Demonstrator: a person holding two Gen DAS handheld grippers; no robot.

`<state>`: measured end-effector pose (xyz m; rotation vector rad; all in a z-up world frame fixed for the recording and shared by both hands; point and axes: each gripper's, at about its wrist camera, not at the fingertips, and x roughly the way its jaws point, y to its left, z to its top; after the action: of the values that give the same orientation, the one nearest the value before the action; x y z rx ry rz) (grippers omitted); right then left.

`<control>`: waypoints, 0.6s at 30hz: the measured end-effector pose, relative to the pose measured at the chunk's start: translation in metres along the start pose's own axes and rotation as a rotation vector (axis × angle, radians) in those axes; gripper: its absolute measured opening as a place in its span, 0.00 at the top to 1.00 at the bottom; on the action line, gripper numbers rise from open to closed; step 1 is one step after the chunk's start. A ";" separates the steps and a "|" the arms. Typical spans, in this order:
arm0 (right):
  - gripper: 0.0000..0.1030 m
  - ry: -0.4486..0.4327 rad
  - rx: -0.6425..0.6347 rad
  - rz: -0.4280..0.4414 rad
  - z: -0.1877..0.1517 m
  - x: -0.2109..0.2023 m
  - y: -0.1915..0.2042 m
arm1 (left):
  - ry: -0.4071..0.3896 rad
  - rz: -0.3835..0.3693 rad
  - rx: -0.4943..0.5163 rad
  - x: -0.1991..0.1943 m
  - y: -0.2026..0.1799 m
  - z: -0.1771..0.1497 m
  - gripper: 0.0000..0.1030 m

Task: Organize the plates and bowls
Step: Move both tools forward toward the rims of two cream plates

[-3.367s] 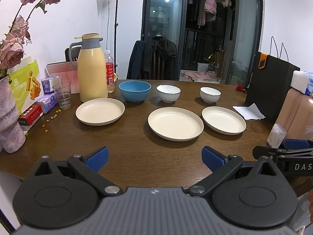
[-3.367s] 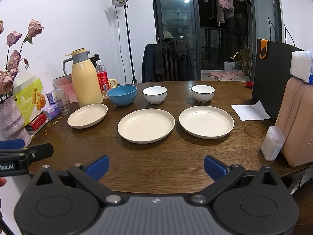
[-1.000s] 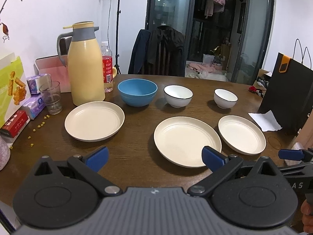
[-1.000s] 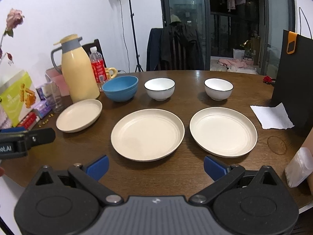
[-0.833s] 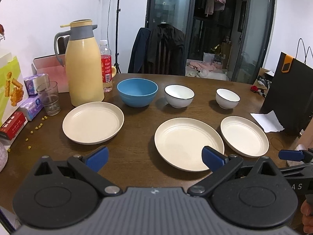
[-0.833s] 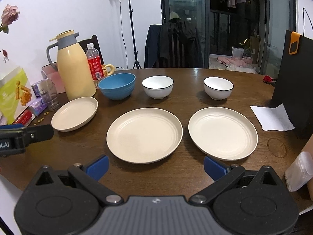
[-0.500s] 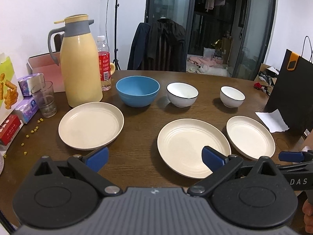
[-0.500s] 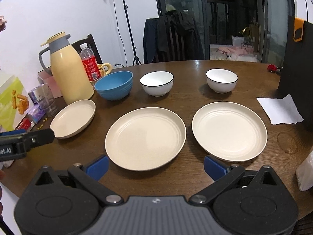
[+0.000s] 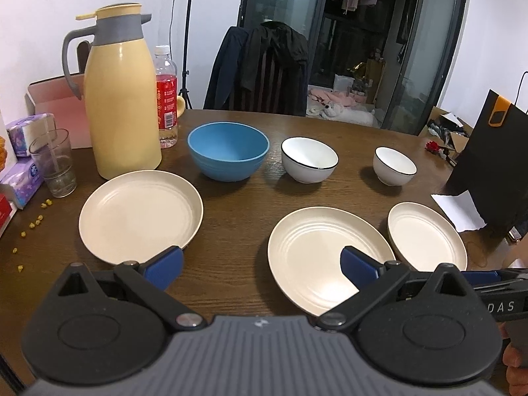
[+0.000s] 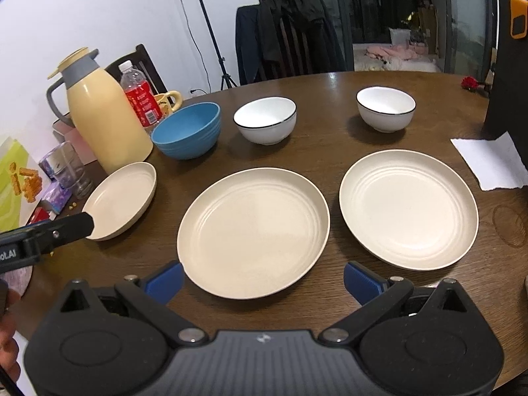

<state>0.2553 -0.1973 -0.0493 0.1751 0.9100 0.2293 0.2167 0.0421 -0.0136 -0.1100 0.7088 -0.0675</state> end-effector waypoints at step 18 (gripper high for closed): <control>0.08 0.120 0.008 0.034 0.033 0.038 -0.030 | 0.123 0.030 -0.089 0.054 -0.009 0.018 0.00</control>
<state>0.3075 -0.2181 -0.0653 0.1853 1.0281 0.2700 0.2692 0.0294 -0.0344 -0.1818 0.8362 -0.0144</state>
